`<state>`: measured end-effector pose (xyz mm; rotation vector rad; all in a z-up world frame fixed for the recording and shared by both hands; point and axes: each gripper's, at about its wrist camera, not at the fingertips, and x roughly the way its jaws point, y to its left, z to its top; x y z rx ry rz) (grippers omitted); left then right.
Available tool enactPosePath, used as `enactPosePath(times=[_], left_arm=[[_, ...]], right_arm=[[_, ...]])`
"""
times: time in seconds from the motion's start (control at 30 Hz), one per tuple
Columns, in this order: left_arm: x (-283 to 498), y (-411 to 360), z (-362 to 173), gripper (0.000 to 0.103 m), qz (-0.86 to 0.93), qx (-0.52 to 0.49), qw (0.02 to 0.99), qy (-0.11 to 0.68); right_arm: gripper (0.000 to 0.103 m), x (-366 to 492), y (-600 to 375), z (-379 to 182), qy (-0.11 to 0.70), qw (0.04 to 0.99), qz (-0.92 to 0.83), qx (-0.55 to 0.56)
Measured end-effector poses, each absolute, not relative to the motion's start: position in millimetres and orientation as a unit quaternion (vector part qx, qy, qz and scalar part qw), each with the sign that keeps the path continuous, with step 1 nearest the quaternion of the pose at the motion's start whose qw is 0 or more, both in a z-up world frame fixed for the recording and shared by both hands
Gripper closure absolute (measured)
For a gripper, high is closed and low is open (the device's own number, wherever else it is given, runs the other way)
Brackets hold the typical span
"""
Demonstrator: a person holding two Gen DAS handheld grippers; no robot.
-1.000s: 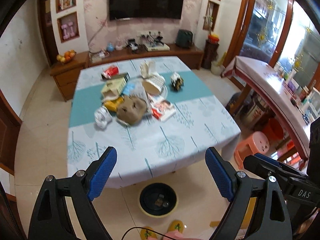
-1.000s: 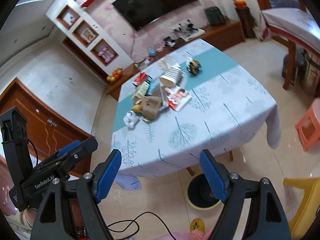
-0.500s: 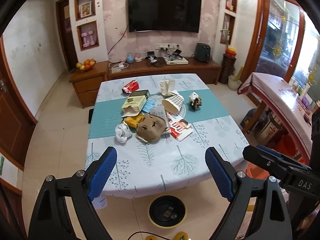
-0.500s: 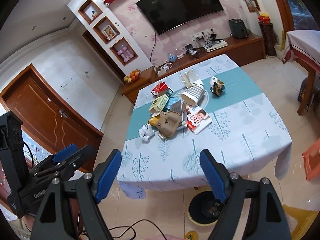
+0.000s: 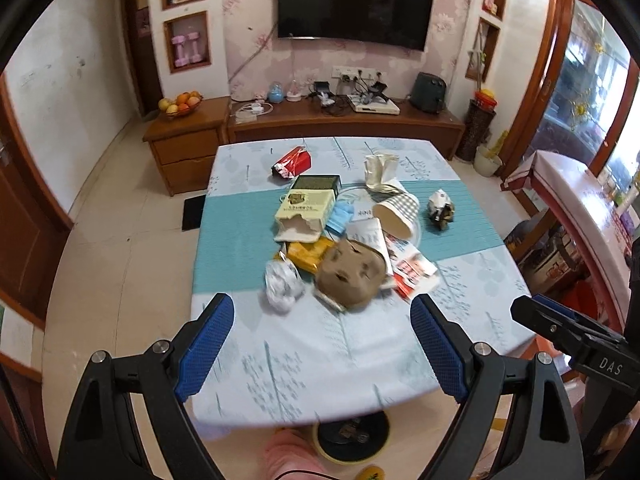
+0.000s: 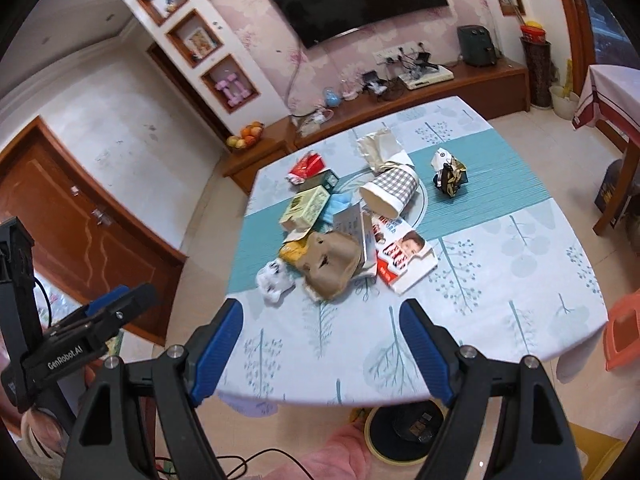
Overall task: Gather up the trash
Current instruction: 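Grasp the brown pulp egg tray with the right tool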
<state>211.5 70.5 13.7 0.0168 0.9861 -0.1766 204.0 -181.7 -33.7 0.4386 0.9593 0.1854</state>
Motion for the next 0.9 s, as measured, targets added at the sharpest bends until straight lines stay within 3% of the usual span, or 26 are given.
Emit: enactPosePath(times=[0.4,0.9], left_arm=[[364.9,99.8,-64.8,0.014,-0.16,0.05,0.828,0.535],[419.9,124.2,-110.7,0.014,-0.184,0.045,0.811,0.554]], right_arm=[[0.022,306.4,-119.5,-121.7,0.53,0.817,0.001,0.227],[0.022,360.0,-67.0,-192.4,0.575,0.776,-0.16,0.203]])
